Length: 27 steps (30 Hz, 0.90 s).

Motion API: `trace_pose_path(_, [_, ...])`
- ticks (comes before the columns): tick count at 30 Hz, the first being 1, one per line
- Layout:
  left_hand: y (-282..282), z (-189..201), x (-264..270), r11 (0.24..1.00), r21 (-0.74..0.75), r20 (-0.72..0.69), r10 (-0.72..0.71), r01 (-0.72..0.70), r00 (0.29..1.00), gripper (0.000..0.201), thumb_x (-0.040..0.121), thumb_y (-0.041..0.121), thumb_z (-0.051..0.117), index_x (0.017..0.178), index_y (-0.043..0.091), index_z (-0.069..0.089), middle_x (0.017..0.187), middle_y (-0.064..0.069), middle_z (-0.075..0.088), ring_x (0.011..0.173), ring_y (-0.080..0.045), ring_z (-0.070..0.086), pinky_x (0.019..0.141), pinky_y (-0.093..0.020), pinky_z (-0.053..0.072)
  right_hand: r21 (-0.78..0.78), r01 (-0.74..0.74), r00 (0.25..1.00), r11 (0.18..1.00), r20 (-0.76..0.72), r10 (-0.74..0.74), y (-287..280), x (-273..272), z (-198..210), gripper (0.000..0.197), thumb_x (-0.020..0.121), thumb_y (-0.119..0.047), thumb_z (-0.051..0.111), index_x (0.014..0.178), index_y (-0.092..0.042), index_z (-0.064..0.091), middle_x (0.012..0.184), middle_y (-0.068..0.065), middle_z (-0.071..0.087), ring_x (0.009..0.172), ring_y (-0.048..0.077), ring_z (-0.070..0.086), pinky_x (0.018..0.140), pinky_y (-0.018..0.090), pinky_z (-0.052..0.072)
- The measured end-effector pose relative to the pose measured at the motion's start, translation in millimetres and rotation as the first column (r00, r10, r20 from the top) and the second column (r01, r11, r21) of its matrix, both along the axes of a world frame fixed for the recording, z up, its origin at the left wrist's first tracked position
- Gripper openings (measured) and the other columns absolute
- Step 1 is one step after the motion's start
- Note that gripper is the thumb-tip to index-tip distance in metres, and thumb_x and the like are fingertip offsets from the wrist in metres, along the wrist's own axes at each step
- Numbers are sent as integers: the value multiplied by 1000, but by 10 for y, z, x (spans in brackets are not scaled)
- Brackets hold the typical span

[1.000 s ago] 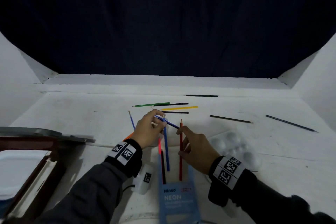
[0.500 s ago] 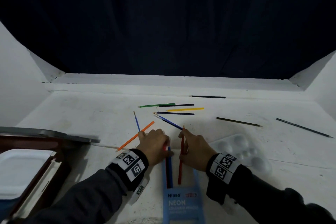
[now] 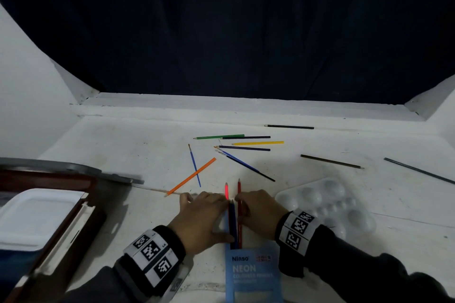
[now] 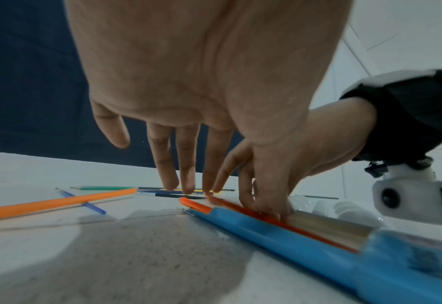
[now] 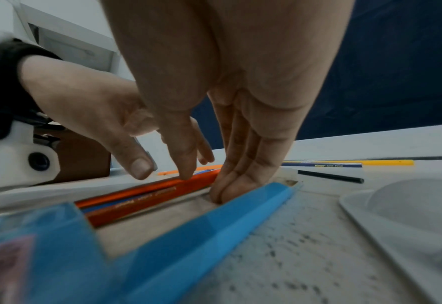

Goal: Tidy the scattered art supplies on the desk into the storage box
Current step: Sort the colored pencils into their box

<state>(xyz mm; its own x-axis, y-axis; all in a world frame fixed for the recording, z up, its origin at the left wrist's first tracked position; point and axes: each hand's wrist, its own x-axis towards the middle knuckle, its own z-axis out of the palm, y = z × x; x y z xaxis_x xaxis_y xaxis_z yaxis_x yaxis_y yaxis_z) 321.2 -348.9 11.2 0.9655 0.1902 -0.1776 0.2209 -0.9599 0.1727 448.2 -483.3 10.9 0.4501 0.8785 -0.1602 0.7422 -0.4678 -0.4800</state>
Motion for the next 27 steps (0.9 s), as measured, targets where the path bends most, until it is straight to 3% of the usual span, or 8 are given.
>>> trace_pose_path(3, [41, -58, -58, 999, -24, -15, -23, 23, 1000, 62, 81, 71, 55, 134, 40, 44, 129, 19, 51, 121, -11, 42, 83, -40, 23, -14, -80, 996, 997, 45, 80, -1, -53, 26, 13, 88, -16, 62, 95, -7, 70, 94, 8, 70, 84, 18, 62, 66, 18, 41])
trace_pose_path(8, [43, -125, -76, 1000, 2, -17, -26, 26, 1000, 63, 81, 71, 55, 133, 39, 44, 129, 19, 51, 118, -11, 42, 77, -39, 17, -66, -191, 980, 979, 37, 194, -48, -129, 17, 20, 90, -13, 59, 100, -10, 76, 97, 8, 73, 90, 22, 67, 80, 25, 49])
trace_pose_path(11, [44, -149, -87, 999, 14, -16, -28, 29, 999, 64, 79, 74, 55, 132, 40, 45, 127, 20, 51, 116, -11, 42, 76, -39, 18, -73, -262, 962, 962, 57, 267, -122, -170, 8, 25, 90, -10, 55, 101, -13, 77, 95, 4, 75, 87, 19, 67, 77, 25, 51])
trace_pose_path(15, [46, -134, -81, 1000, 2, -25, -18, 18, 1000, 64, 79, 73, 56, 132, 38, 47, 128, 19, 51, 119, -11, 41, 76, -39, 15, -53, -304, 951, 951, 39, 307, -184, -161, 12, 26, 89, -11, 55, 102, -14, 77, 96, 0, 75, 83, 14, 68, 70, 16, 44])
trace_pose_path(18, [41, -126, -67, 1000, 0, -31, -11, 11, 999, 64, 79, 72, 57, 133, 39, 46, 130, 19, 51, 121, -12, 40, 77, -38, 16, -10, -273, 959, 962, 73, 273, -187, -115, -10, 25, 89, -16, 54, 102, -17, 75, 100, -1, 72, 86, 13, 65, 77, 21, 47])
trace_pose_path(22, [41, -106, -53, 1000, 4, -37, -17, 17, 999, 65, 79, 71, 59, 134, 37, 47, 131, 18, 52, 121, -14, 41, 78, -38, 17, 41, -244, 966, 969, 100, 239, -173, -46, 5, 21, 88, -14, 59, 103, -17, 74, 114, -3, 62, 103, 12, 57, 87, 19, 40])
trace_pose_path(27, [62, -81, -18, 1000, 0, -66, -9, 9, 998, 69, 77, 72, 61, 134, 35, 49, 132, 15, 53, 124, -14, 42, 86, -41, 20, -45, -277, 959, 960, 53, 280, -127, 42, -45, 22, 83, -11, 59, 92, -19, 77, 97, -5, 72, 89, 12, 65, 87, 30, 52])
